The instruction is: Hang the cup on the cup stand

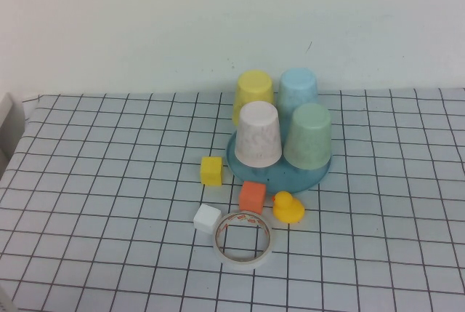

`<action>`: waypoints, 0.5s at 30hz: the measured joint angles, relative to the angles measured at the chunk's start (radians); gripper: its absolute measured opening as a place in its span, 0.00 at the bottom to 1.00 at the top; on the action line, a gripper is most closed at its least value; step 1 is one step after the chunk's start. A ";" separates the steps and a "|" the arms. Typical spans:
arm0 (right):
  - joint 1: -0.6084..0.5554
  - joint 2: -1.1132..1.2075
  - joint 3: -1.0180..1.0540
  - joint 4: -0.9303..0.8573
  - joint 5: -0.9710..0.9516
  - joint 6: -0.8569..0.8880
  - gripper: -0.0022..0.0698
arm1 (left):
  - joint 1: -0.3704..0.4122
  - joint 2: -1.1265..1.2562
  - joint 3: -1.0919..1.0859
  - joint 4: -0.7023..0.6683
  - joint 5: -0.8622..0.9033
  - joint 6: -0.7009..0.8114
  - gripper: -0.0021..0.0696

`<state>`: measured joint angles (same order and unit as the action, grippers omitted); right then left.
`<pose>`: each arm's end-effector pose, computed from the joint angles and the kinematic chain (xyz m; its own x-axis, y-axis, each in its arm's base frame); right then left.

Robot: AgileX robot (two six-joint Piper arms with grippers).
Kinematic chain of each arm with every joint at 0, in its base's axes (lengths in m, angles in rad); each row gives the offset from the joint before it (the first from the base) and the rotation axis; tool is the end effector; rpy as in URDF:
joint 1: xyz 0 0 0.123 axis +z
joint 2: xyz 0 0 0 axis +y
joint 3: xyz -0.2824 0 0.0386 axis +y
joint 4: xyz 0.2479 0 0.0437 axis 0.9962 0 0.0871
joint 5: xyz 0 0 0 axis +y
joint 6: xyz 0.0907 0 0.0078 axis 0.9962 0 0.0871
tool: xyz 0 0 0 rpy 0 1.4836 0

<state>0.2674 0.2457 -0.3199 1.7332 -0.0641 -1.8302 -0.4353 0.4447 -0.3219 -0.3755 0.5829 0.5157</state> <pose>0.0683 0.0129 0.3048 0.1641 -0.0549 -0.9849 -0.1885 0.9783 -0.0860 0.0714 -0.0535 0.2429 -0.3804 0.3891 -0.8390 0.6530 0.7554 0.0543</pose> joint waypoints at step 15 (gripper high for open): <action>-0.184 -0.141 0.207 -1.478 0.256 1.622 0.03 | 0.000 0.000 0.000 0.000 0.007 -0.002 0.03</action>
<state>0.0836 0.1046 -0.1125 0.2548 0.1915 -0.2086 -0.4353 0.4447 -0.3219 -0.3755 0.5897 0.5138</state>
